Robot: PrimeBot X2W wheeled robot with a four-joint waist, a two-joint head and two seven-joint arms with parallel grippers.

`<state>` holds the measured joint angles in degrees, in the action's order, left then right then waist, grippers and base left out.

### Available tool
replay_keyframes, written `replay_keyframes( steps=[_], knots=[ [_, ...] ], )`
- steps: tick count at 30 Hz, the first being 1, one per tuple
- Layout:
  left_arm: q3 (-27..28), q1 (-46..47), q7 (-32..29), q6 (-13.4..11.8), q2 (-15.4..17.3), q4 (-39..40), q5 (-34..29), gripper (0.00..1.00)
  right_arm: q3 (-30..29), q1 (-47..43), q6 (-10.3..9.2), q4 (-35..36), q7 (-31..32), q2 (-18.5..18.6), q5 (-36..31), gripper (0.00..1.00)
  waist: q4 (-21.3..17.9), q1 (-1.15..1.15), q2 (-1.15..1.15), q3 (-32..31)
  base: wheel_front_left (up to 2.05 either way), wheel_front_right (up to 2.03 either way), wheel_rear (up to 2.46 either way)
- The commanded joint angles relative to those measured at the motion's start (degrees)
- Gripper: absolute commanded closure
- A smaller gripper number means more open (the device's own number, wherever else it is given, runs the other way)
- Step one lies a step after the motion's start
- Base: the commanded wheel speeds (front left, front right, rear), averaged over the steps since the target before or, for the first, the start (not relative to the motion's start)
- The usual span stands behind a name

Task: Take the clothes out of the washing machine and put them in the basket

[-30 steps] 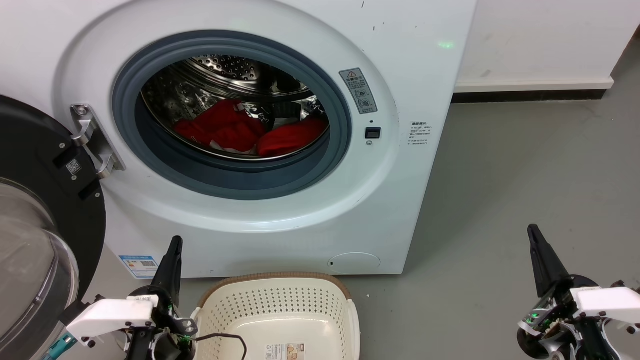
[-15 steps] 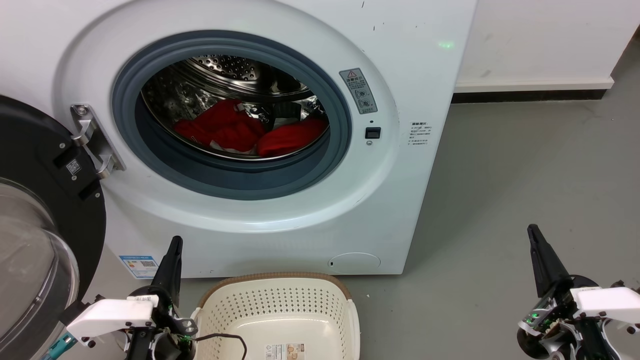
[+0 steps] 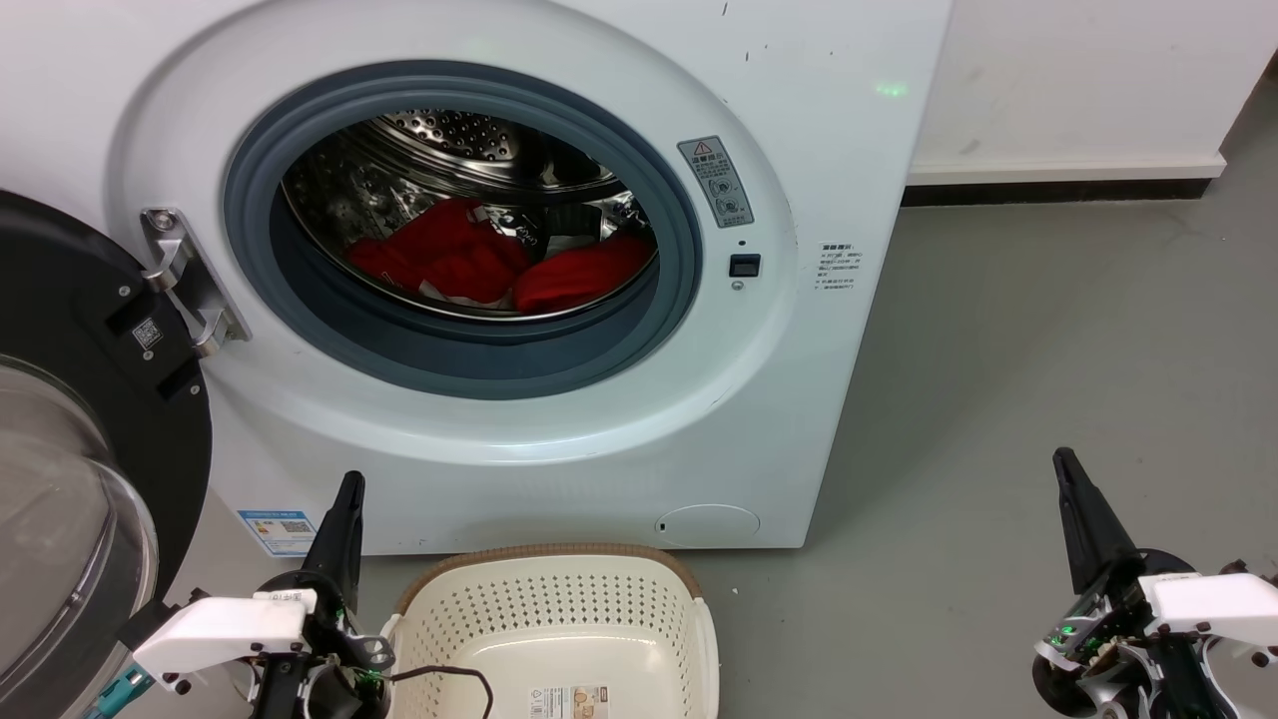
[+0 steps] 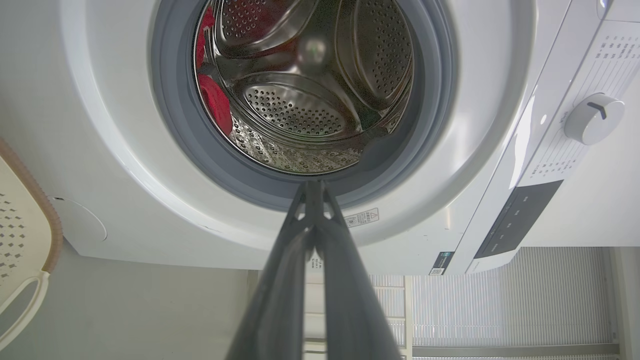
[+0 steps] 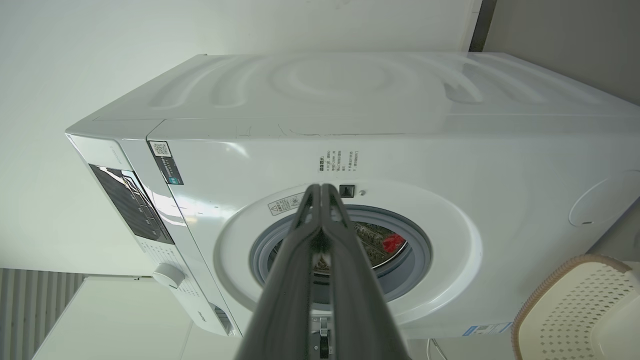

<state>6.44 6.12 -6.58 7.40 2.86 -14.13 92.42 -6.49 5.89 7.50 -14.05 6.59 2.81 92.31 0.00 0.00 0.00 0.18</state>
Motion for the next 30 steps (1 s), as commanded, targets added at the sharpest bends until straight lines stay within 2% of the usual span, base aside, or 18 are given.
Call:
replay_keyframes(
  steps=[1,30],
  knots=[
    [0.2,0.3,-0.1,0.2,0.0,0.1,0.0,1.0,0.0,0.7,-0.02,-0.1,0.0,0.1,0.2,1.0,0.0,0.0,0.0,0.0,0.0,0.0,0.0],
    [0.2,0.3,-0.1,0.2,0.0,0.1,0.0,1.0,0.0,0.7,-0.03,-0.1,0.0,0.1,0.2,1.0,0.0,0.0,0.0,0.0,0.0,0.0,0.0]
  ],
)
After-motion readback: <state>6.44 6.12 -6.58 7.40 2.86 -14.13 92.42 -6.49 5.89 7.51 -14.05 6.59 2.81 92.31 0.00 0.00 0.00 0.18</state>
